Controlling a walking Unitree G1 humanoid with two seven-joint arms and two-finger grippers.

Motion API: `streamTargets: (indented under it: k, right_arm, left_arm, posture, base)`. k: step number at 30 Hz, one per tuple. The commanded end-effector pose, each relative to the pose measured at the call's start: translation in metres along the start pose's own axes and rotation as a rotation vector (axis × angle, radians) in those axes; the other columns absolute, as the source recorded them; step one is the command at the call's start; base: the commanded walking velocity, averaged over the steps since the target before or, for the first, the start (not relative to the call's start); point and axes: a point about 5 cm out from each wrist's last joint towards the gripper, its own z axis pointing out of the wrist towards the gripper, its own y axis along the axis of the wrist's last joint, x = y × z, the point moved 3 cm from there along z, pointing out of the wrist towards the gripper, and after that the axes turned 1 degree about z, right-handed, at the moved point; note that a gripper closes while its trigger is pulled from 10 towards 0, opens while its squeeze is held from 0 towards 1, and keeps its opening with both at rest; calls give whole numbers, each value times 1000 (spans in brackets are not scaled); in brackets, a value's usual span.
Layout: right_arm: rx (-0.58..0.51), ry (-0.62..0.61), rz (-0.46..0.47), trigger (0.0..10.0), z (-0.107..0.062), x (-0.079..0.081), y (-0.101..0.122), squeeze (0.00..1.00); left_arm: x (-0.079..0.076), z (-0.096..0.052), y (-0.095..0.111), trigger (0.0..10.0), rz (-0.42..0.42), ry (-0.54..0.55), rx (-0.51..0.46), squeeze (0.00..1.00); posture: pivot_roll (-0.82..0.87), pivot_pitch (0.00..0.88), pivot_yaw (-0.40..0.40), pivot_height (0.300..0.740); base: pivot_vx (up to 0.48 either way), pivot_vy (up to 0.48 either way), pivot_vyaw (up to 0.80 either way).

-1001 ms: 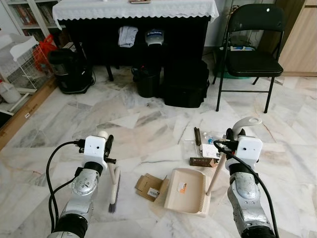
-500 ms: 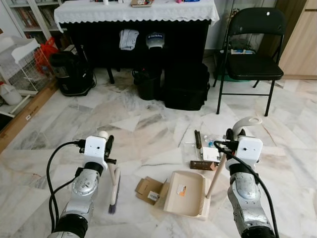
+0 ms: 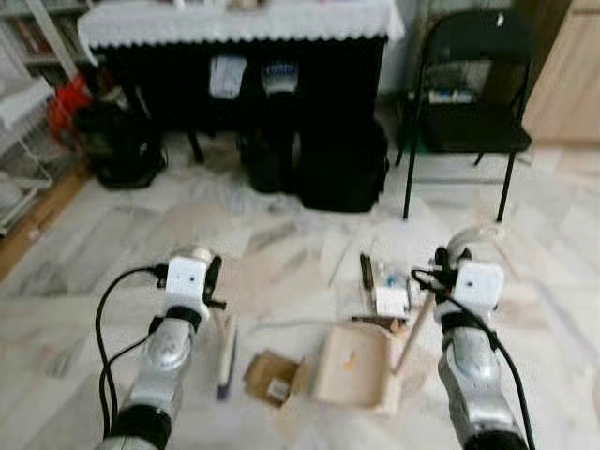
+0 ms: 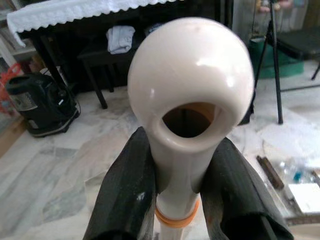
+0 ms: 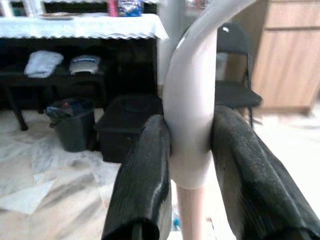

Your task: Sweep floor

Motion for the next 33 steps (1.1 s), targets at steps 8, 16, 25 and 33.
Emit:
streamTargets:
  k: [8, 16, 25, 33]
  right_arm:
    - [-29, 18, 22, 10000, 1, 8, 5, 0]
    - [2, 33, 22, 10000, -2, 10, -7, 0]
    - [46, 34, 7, 10000, -4, 7, -21, 0]
    - [80, 33, -16, 10000, -7, 4, -33, 0]
  left_arm:
    - [13, -1, 1, 10000, 37, 31, -8, 0]
    - [14, 0, 2, 10000, 45, 27, -6, 0]
    - [14, -1, 3, 10000, 48, 20, -10, 0]
    - [15, -7, 1, 10000, 53, 14, -6, 0]
  posture:
    - [-7, 68, 64, 740]
    - [-5, 77, 70, 740]
    - [3, 105, 77, 740]
    - [18, 135, 85, 740]
  base:
    - [0, 0, 0]
    - [0, 0, 0]
    - [0, 0, 0]
    - [0, 0, 0]
